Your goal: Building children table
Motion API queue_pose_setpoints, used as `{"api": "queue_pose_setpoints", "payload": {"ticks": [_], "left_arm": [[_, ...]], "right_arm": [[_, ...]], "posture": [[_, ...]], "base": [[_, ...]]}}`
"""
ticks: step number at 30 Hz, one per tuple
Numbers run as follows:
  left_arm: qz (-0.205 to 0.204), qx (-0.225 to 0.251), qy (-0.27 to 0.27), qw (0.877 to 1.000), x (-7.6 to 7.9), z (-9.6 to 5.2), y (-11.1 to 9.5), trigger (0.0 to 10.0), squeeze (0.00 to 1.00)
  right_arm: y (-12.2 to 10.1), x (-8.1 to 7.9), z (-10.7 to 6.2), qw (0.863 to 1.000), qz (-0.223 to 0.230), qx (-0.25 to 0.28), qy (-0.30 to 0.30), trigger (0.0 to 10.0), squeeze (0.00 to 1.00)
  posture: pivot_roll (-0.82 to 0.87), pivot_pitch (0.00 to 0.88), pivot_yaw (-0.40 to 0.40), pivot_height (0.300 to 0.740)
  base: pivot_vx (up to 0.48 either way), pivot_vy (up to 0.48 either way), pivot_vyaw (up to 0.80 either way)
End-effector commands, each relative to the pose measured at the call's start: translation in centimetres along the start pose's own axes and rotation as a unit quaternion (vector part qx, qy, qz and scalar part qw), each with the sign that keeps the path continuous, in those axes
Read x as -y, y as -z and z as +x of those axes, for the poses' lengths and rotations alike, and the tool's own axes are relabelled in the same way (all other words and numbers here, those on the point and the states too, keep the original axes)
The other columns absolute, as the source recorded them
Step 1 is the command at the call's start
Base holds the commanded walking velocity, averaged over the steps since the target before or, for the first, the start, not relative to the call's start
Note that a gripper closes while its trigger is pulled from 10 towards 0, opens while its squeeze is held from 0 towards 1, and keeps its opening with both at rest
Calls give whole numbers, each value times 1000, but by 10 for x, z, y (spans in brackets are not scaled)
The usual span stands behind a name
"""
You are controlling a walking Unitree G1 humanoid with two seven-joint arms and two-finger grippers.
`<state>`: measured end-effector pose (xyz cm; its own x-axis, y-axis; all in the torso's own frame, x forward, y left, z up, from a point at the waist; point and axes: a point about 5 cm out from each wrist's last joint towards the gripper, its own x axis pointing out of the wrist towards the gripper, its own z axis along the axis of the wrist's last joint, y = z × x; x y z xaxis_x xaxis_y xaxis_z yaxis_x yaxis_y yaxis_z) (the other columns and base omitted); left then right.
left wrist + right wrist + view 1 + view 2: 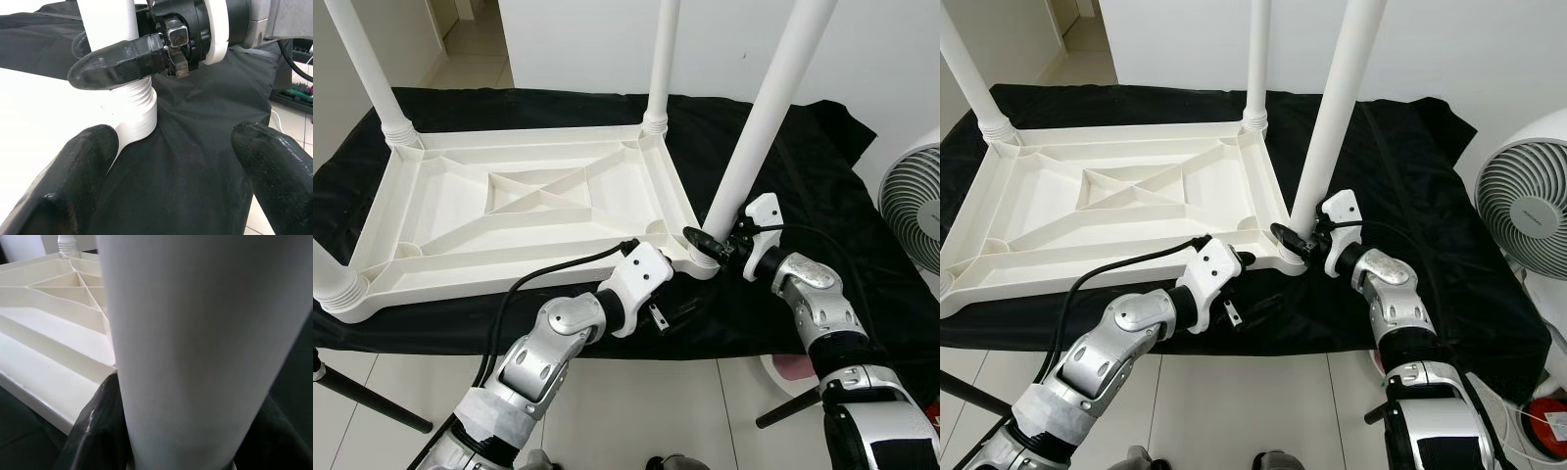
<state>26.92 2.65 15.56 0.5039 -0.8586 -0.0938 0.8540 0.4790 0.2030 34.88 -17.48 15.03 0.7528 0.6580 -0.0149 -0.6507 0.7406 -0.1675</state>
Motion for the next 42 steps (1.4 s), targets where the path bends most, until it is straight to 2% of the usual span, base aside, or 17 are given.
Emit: {"api": "queue_pose_setpoints", "payload": {"ticks": [1,7,9,10,11,14,20,22,24,26,30,35,37,38,40,41,42], "left_arm": [[-2,-11,-18,1000,0,-1,5,10000,0],[-15,-22,-45,999,-5,-3,10,10000,0],[-15,-22,-45,999,-5,-3,10,10000,0],[-15,-23,-56,998,-10,-4,10,10000,0],[-11,-23,-60,998,-12,-5,10,10000,0],[-6,-24,-64,998,-15,-6,11,10000,0],[0,-23,-65,998,-17,-7,10,10000,0],[3,-22,-64,998,-19,-7,9,10000,0],[3,-22,-64,998,-19,-7,9,10000,0],[5,-21,-64,998,-19,-7,8,10000,0],[8,-21,-63,998,-19,-7,8,10000,0],[11,-20,-65,998,-21,-8,7,10000,0],[11,-20,-65,998,-21,-8,7,10000,0],[12,-19,-65,998,-22,-8,7,10000,0],[13,-17,-66,998,-21,-8,7,10000,0],[13,-17,-66,998,-21,-8,7,10000,0],[13,-16,-66,998,-21,-8,7,10000,0]], "right_arm": [[19,-11,-1,999,18,-38,-5,10000,0],[28,-23,2,995,4,-54,85,10000,0],[28,-23,2,995,4,-54,85,10000,0],[29,-29,4,987,41,-58,143,10000,0],[27,-32,4,981,57,-54,177,10000,0],[25,-38,5,970,81,-52,223,10000,0],[22,-50,7,959,109,-42,259,10000,0],[23,-56,7,950,129,-39,281,10000,0],[23,-56,7,950,129,-39,281,10000,0],[24,-55,6,943,135,-46,300,10000,0],[24,-53,6,941,138,-50,306,10000,0],[20,-47,6,928,157,-70,329,10000,0],[20,-47,6,928,157,-70,329,10000,0],[19,-47,5,924,154,-68,343,10000,0],[16,-50,0,906,146,-64,392,10000,0],[16,-50,0,906,146,-64,392,10000,0],[15,-53,-1,897,150,-59,412,10000,0]], "posture": [[-118,26,-2,740],[-114,16,-6,740],[-114,16,-6,740],[-117,13,-4,740],[-116,14,-4,740],[-119,13,-1,740],[-121,14,4,740],[-123,17,10,740],[-123,17,10,740],[-123,20,12,740],[-123,20,12,740],[-121,25,12,740],[-121,25,12,740],[-117,32,5,740],[-117,32,5,740],[-117,32,5,740],[-112,40,0,740]], "base": [[0,0,0],[0,0,0],[0,0,0],[0,0,0],[0,0,0],[0,0,0],[0,0,0],[0,0,0],[0,0,0],[0,0,0],[0,0,0],[0,0,0],[0,0,0],[0,0,0],[0,0,0],[0,0,0],[0,0,0]]}}
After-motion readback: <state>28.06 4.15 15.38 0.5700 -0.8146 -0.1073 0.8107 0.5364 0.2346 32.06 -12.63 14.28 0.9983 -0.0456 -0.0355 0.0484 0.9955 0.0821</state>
